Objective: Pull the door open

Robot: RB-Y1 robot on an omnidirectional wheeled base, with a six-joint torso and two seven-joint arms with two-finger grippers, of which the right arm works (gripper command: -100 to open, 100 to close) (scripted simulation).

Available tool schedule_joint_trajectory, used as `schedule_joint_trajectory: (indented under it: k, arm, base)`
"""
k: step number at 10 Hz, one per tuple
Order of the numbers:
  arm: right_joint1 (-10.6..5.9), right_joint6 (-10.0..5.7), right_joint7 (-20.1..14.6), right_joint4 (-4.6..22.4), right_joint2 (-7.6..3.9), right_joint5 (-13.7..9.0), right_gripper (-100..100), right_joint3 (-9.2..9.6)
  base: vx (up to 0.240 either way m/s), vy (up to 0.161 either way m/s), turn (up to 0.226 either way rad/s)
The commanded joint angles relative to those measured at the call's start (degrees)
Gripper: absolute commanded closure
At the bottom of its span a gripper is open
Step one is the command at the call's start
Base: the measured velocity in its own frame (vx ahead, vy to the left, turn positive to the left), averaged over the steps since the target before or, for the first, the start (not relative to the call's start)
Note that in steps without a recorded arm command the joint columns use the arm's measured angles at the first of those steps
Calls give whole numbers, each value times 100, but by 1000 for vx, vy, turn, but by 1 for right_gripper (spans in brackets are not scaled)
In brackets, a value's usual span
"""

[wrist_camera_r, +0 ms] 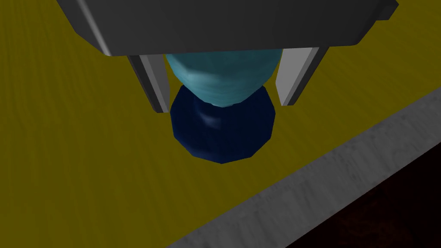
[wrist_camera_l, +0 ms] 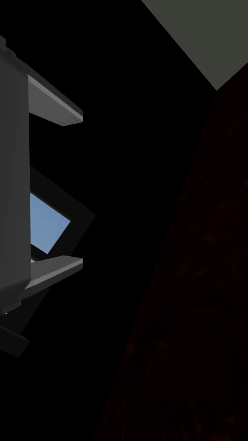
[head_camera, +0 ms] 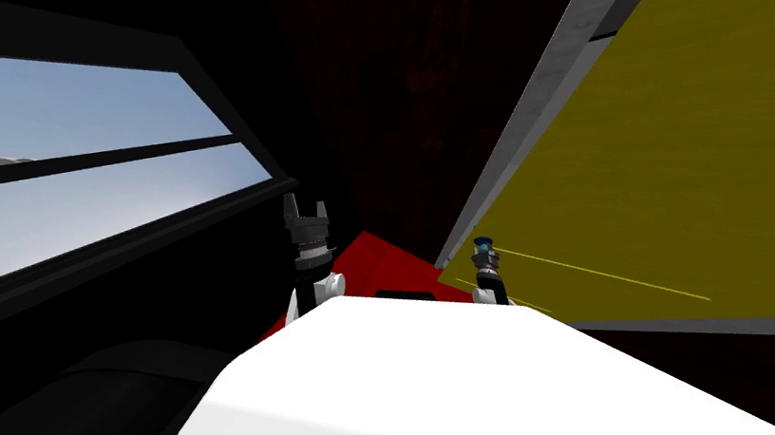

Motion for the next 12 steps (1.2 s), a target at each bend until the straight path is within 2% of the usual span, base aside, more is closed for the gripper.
schedule_joint_trajectory:
  k: [1,5,8,9,10,11,12]
  arm:
    - [-9,-11,-192,-2,4,-51,100,12]
    - [-39,-6,-800,35,-14,-326,100,65]
    - [-49,-5,-1148,48,-20,-417,100,82]
    - [-59,-3,-1366,60,-26,-505,100,99]
    - [-59,-3,-1386,60,-26,-505,100,99]
    - [-68,-2,-1609,71,-31,-588,100,115]
    - [-68,-2,-1623,71,-31,-588,100,115]
  base:
    - [-41,-13,47]
    - [-51,-15,86]
    - [-46,-16,59]
    - [-39,-12,74]
    - [-33,-10,45]
    - [-35,-14,76]
    - [-30,-14,40]
